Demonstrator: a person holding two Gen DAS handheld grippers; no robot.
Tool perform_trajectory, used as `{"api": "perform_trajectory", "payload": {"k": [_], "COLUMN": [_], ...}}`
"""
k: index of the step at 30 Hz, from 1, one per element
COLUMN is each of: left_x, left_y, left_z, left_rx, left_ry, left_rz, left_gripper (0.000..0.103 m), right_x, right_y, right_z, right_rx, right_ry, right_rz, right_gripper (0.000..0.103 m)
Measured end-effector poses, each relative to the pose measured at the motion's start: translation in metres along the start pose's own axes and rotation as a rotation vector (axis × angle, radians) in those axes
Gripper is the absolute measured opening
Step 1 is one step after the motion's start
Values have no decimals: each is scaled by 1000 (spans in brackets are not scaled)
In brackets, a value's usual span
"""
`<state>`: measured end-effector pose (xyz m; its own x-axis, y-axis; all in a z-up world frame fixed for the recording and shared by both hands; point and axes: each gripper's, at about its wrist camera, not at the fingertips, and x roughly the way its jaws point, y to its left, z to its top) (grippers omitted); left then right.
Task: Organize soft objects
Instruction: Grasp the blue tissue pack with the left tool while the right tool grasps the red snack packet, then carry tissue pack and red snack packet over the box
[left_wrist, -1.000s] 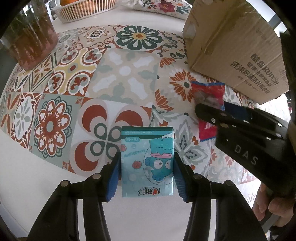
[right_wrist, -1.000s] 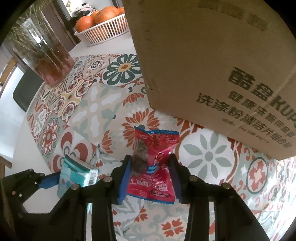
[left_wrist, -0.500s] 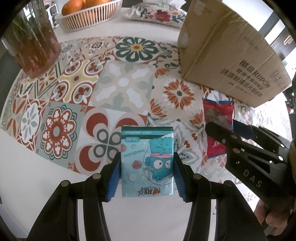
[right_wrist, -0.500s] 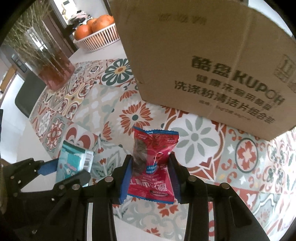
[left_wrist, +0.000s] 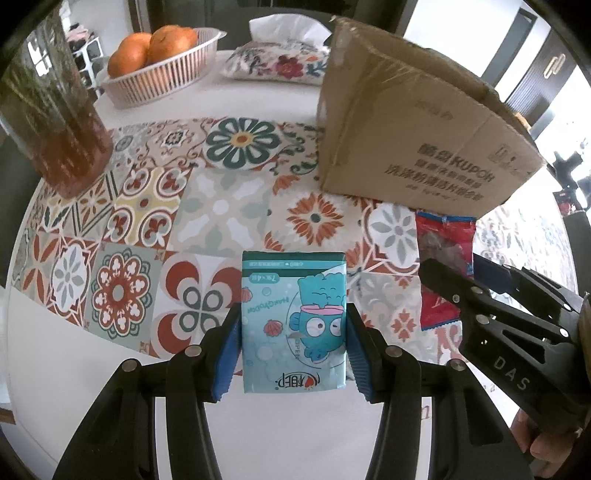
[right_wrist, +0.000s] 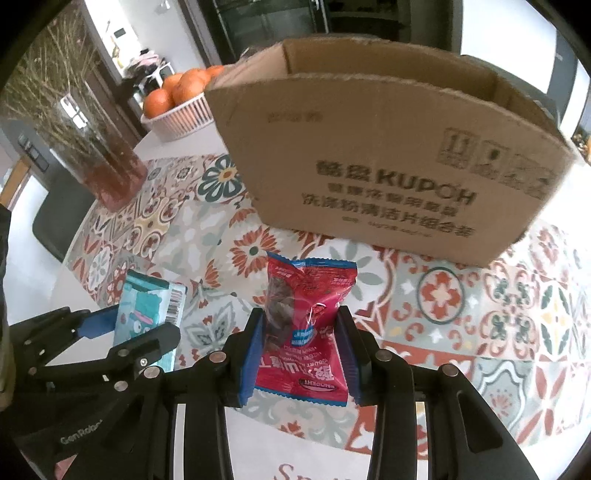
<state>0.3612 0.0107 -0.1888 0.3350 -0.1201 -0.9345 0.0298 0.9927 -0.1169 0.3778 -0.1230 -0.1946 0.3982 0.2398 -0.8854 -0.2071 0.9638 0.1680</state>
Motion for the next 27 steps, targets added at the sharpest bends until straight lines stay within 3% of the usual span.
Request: {"api": "perform_trajectory", "payload": {"k": [27], "left_x": [-76], "left_y": [-62], "left_z": [15], "left_rx": [126], "left_ry": [-176], "left_rz": [-79], "left_gripper": [52], "right_x": [-101], "right_y": [-38], "right_z": [-5], "right_rx": [123], "right_ry": [-196], "right_rz": [-53], "right_gripper": [39]}}
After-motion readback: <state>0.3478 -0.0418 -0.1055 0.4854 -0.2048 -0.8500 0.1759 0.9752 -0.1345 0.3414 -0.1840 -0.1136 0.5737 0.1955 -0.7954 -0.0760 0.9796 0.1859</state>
